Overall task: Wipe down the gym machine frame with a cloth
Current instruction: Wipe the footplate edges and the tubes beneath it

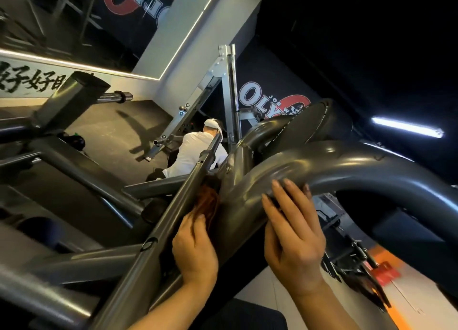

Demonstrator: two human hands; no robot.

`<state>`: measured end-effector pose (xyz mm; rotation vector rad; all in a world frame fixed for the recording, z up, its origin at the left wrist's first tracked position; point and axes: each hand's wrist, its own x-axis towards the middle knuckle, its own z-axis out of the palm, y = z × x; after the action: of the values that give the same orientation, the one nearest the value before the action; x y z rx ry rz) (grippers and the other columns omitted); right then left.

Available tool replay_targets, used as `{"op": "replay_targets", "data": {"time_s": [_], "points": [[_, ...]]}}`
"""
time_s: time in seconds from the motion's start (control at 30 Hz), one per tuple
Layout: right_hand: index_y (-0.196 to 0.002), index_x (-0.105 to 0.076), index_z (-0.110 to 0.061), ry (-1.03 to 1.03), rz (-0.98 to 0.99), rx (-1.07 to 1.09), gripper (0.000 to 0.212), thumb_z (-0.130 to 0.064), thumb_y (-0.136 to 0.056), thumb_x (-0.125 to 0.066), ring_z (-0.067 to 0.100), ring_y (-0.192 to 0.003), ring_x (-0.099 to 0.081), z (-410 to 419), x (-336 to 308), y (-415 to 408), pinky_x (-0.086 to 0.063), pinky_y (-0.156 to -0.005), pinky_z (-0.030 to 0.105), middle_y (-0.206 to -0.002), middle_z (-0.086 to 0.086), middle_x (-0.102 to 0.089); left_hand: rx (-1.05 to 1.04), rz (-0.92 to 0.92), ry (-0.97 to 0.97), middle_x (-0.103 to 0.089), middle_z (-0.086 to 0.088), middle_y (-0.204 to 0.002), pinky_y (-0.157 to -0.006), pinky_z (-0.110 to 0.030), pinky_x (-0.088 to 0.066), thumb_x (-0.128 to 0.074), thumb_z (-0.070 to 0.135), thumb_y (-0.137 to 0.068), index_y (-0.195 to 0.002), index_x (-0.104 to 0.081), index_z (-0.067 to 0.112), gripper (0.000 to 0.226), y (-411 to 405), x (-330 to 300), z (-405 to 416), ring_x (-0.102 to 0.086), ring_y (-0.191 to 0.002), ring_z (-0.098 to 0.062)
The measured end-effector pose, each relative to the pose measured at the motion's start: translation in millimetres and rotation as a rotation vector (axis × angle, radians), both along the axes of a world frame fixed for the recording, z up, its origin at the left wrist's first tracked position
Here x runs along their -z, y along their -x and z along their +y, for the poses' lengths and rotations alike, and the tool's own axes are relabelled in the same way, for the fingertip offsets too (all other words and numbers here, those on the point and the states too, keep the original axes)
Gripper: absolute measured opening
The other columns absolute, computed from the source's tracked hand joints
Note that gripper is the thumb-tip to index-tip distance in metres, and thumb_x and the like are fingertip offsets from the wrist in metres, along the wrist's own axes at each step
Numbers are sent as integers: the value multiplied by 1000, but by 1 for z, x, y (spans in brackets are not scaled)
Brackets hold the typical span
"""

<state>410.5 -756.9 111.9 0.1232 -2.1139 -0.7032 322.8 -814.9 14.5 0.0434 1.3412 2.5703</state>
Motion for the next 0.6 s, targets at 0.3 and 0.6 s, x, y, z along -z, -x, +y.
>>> {"op": "replay_targets", "data": {"time_s": [0.3, 0.6], "points": [[-119, -63, 0, 55, -75, 62, 29, -6, -93, -53, 30, -133, -47, -8, 0, -12, -36, -114, 43, -133, 16, -57, -124, 260, 18, -59, -3, -133, -108, -22, -37, -39, 35, -92, -121, -61, 23, 38, -25, -17, -4, -48, -125, -1], [-125, -59, -5, 64, 24, 163, 34, -13, -94, -48, 25, -135, -43, -15, -18, -13, -30, -116, 47, -134, 12, -56, -143, 596, 95, -51, -8, -141, -101, 6, -17, -48, 40, -97, -135, -46, 24, 41, -19, -23, -4, -22, -129, 23]]}}
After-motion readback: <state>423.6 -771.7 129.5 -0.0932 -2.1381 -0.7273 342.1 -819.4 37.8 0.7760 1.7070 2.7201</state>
